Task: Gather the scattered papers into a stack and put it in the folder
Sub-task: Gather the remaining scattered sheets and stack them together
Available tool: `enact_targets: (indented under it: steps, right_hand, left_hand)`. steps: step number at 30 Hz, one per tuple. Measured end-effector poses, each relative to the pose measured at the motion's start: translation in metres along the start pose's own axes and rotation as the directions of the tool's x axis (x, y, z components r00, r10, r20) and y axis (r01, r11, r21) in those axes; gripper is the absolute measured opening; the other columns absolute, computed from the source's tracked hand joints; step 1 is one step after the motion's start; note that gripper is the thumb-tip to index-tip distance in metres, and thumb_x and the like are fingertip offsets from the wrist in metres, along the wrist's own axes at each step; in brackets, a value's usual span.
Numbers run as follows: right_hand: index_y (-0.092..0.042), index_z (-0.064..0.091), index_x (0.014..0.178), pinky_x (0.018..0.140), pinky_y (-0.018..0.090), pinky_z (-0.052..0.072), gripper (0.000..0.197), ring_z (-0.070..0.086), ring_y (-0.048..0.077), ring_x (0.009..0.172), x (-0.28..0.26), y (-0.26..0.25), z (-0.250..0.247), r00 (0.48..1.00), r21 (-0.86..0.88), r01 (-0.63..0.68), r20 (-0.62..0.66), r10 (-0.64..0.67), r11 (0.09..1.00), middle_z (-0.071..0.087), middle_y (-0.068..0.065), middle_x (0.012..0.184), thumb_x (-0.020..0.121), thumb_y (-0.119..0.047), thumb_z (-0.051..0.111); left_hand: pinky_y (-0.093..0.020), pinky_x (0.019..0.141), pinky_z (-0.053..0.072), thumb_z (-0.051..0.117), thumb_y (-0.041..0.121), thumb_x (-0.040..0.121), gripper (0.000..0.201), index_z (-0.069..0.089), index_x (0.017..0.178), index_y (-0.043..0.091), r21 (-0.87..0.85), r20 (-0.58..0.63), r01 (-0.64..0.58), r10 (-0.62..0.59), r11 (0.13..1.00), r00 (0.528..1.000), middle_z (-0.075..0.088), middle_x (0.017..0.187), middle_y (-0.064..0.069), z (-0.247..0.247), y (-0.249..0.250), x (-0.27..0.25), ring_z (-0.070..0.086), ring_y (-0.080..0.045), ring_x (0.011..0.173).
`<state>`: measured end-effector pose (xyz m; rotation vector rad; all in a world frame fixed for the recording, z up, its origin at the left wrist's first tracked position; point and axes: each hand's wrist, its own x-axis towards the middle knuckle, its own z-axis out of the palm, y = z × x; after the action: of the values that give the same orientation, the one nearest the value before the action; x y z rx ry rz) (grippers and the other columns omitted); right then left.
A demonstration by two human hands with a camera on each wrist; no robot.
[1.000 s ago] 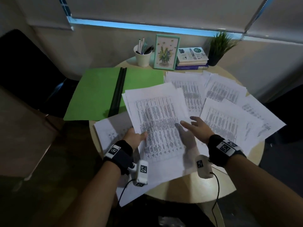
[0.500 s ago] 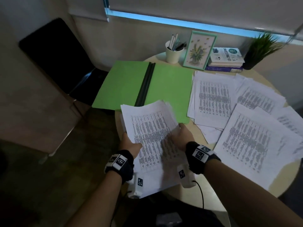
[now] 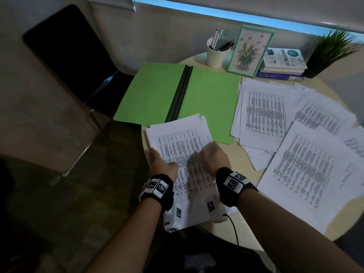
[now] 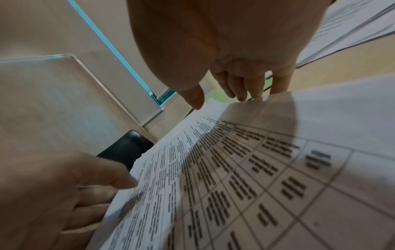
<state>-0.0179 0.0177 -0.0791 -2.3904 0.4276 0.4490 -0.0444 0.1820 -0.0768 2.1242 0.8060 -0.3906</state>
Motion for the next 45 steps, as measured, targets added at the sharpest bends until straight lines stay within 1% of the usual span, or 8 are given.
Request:
enact_targets:
  steps: [3, 8, 13, 16, 22, 27, 40, 45]
  right_hand:
    - [-0.01, 0.036, 0.142, 0.094, 0.04, 0.047, 0.055, 0.058, 0.032, 0.111, 0.003, 0.0, -0.007, 1.0, 0.079, 0.003, -0.024, -0.001, 0.997, 0.055, 0.016, 0.134, 0.098, -0.041, 0.043]
    - [-0.002, 0.058, 0.101, 0.073, 0.032, 0.047, 0.039, 0.061, 0.027, 0.082, 0.004, -0.006, -0.01, 0.996, 0.02, 0.075, 0.044, -0.076, 0.997, 0.067, 0.014, 0.095, 0.099, -0.036, 0.04]
    - [-0.005, 0.037, 0.14, 0.081, 0.028, 0.04, 0.051, 0.058, 0.027, 0.1, 0.005, -0.004, -0.015, 1.0, 0.133, 0.015, -0.015, -0.013, 0.991, 0.06, 0.016, 0.124, 0.1, -0.037, 0.038]
    - [-0.01, 0.03, 0.147, 0.086, 0.031, 0.041, 0.057, 0.057, 0.032, 0.115, 0.008, -0.005, -0.013, 0.999, 0.148, 0.017, 0.032, -0.022, 0.989, 0.054, 0.017, 0.135, 0.101, -0.044, 0.033]
    - [-0.012, 0.037, 0.144, 0.096, 0.039, 0.045, 0.057, 0.057, 0.033, 0.116, 0.014, -0.003, -0.012, 1.0, 0.118, -0.002, -0.009, 0.003, 0.993, 0.056, 0.017, 0.135, 0.1, -0.048, 0.029]
    - [-0.014, 0.04, 0.143, 0.099, 0.036, 0.041, 0.051, 0.054, 0.032, 0.121, 0.014, -0.006, -0.03, 0.999, 0.111, -0.007, -0.031, 0.011, 0.994, 0.056, 0.014, 0.136, 0.1, -0.043, 0.039]
    - [-0.016, 0.045, 0.137, 0.08, 0.031, 0.043, 0.045, 0.06, 0.03, 0.108, 0.01, 0.12, -0.14, 0.956, 0.176, -0.187, -0.192, 0.22, 0.966, 0.06, 0.009, 0.128, 0.097, -0.037, 0.049]
    - [-0.018, 0.043, 0.138, 0.087, 0.037, 0.049, 0.051, 0.06, 0.031, 0.106, 0.009, 0.2, -0.187, 0.893, 0.228, -0.329, -0.239, 0.381, 0.916, 0.054, 0.01, 0.134, 0.092, -0.036, 0.053]
  left_hand:
    - [-0.036, 0.089, 0.052, 0.06, 0.019, 0.087, 0.094, -0.007, 0.153, 0.026, -0.059, -0.028, 0.047, -0.049, 0.997, 0.998, 0.024, 0.157, -0.005, -0.004, 0.002, 0.002, 0.055, -0.034, 0.119]
    - [-0.025, 0.078, 0.044, 0.058, 0.019, 0.091, 0.093, -0.011, 0.153, 0.022, 0.005, 0.024, 0.032, -0.032, 0.999, 0.999, 0.011, 0.161, 0.0, -0.003, 0.009, 0.003, 0.047, -0.031, 0.129]
    - [-0.033, 0.093, 0.044, 0.059, 0.02, 0.09, 0.095, -0.012, 0.152, 0.02, 0.021, 0.0, 0.05, -0.05, 0.999, 0.999, 0.009, 0.161, -0.003, -0.007, 0.016, 0.007, 0.038, -0.031, 0.136]
    - [-0.031, 0.081, 0.046, 0.058, 0.021, 0.091, 0.094, -0.013, 0.152, 0.021, 0.033, -0.013, 0.058, -0.057, 0.998, 0.998, 0.018, 0.159, -0.005, -0.006, 0.016, 0.009, 0.048, -0.032, 0.128]
    - [-0.045, 0.114, 0.03, 0.064, 0.028, 0.085, 0.107, -0.021, 0.149, 0.02, 0.063, 0.038, 0.058, -0.06, 0.996, 0.997, -0.001, 0.161, -0.005, -0.002, 0.02, 0.01, 0.017, -0.032, 0.145]
    - [-0.043, 0.118, 0.014, 0.067, 0.031, 0.084, 0.107, -0.016, 0.151, 0.016, 0.118, -0.007, -0.046, 0.047, 0.992, 0.999, -0.007, 0.161, -0.006, 0.001, 0.041, 0.006, 0.0, -0.027, 0.148]
    - [-0.043, 0.116, 0.023, 0.063, 0.028, 0.086, 0.1, -0.011, 0.152, 0.015, 0.169, 0.091, -0.321, 0.31, 0.932, 0.946, 0.006, 0.161, -0.006, 0.09, 0.116, -0.067, 0.017, -0.03, 0.145]
    - [-0.035, 0.095, 0.046, 0.058, 0.027, 0.092, 0.095, -0.016, 0.152, 0.021, 0.19, 0.27, -0.374, 0.318, 0.908, 0.909, 0.025, 0.156, -0.008, 0.147, 0.15, -0.101, 0.045, -0.031, 0.129]
